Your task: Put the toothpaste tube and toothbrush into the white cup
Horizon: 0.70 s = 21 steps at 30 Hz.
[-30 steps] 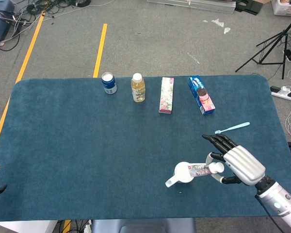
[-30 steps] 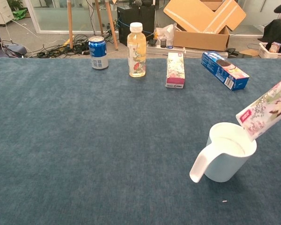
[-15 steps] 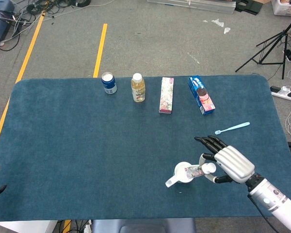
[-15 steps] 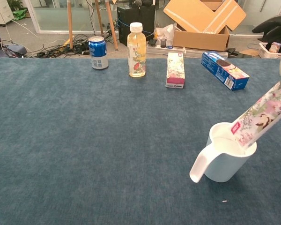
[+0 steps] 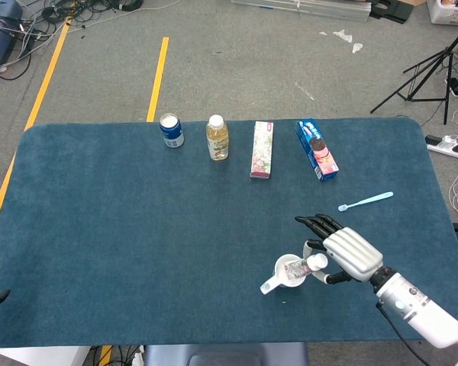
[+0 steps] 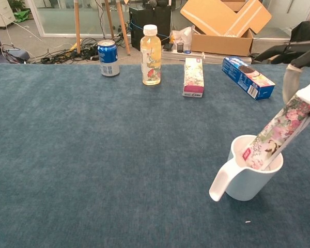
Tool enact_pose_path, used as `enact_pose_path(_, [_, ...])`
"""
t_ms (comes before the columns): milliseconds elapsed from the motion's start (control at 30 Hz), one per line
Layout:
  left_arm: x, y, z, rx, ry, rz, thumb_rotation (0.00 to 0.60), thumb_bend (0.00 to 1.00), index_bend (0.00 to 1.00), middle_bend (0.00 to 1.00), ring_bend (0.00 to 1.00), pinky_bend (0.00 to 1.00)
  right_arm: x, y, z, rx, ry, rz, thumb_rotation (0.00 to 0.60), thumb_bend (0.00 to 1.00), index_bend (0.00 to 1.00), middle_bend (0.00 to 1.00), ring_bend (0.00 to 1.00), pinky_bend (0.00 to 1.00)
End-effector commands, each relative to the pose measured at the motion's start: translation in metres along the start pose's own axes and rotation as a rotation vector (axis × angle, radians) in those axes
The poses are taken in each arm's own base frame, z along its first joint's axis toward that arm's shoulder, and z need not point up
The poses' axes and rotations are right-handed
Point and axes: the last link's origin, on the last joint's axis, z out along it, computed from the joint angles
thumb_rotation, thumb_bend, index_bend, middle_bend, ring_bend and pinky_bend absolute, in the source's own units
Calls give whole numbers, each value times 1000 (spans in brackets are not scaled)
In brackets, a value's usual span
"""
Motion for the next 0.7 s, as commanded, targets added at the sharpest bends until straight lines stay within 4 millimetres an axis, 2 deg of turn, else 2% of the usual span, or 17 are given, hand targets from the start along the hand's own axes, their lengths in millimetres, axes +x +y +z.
enact_pose_path(33, [0, 0, 0, 0, 1, -2, 600, 0, 385, 136, 158, 168, -6, 3, 9, -8, -18, -3, 600, 265, 577, 0, 0, 0])
enact_pose_path(300, [2, 0, 0, 1, 6, -7, 600, 0, 385, 135, 158, 168, -19, 8, 25, -18, -60, -6, 600, 265, 577, 0, 0, 0])
enact_pose_path(700, [2, 0, 0, 2, 6, -10, 600, 0, 385, 135, 158, 168, -29, 9, 36, -21, -88, -9, 600, 265, 577, 0, 0, 0])
